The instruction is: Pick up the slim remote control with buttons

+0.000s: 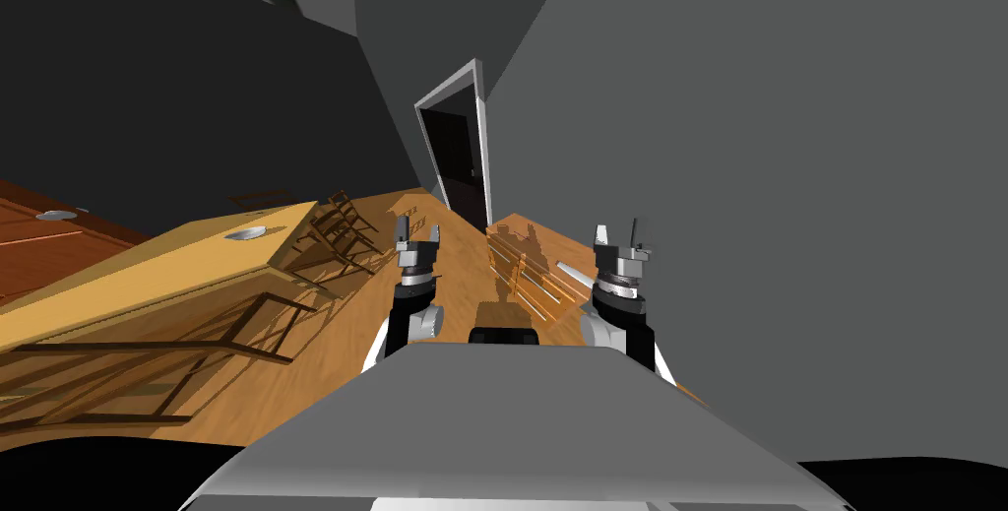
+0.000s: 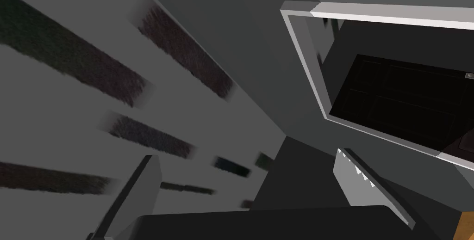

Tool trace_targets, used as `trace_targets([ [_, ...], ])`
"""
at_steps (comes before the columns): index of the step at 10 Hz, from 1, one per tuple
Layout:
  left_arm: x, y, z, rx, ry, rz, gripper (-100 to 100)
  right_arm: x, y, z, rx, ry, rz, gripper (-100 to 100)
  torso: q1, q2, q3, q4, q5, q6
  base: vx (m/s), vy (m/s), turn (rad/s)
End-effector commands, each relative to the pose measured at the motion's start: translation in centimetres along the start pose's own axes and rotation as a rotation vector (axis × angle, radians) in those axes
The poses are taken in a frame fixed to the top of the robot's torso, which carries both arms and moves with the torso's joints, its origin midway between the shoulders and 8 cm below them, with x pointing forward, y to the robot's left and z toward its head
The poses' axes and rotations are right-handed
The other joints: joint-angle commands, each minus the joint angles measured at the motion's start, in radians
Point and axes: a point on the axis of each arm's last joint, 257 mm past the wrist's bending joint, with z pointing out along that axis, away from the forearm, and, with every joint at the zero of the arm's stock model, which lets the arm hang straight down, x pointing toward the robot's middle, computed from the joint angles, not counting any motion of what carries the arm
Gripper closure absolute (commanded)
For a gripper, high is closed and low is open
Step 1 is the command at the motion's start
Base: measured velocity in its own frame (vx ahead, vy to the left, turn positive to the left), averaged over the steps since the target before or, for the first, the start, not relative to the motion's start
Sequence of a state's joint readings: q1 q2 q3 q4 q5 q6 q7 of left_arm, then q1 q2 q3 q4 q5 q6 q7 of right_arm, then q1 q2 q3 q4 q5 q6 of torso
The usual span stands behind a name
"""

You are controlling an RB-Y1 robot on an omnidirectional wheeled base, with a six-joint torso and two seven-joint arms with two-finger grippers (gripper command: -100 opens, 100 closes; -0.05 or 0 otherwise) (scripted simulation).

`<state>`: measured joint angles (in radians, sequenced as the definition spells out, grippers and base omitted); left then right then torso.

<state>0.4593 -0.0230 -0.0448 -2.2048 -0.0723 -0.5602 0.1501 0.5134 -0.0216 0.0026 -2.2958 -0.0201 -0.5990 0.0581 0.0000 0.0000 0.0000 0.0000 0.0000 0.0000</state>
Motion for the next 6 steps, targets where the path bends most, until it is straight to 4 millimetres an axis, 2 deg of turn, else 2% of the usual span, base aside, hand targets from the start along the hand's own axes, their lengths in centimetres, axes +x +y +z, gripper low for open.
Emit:
trace_targets([
  [1, 0.0, 0.0, 0.0, 0.0, 0.0, 0.0, 0, 0.5, -0.2, -0.3, 0.005, 0.03, -0.008, -100, 0.0, 0.0, 0.0, 0.0, 0.0, 0.0, -0.036, 0.015, 0.037],
  [3, 0.0, 0.0, 0.0, 0.0, 0.0, 0.0, 0, 1.6, -0.9, -1.2, 0.02, 0.09, -0.022, -100, 0.001, 0.004, 0.002, 0.001, 0.0, 0.0, -0.081, 0.023, 0.049],
  [6, 0.0, 0.0, 0.0, 0.0, 0.0, 0.0, 0, 3.8, -2.4, -3.4, 0.059, 0.198, -0.044, -100, 0.003, 0.009, 0.005, 0.002, 0.001, 0.0, -0.132, 0.039, 0.089],
])
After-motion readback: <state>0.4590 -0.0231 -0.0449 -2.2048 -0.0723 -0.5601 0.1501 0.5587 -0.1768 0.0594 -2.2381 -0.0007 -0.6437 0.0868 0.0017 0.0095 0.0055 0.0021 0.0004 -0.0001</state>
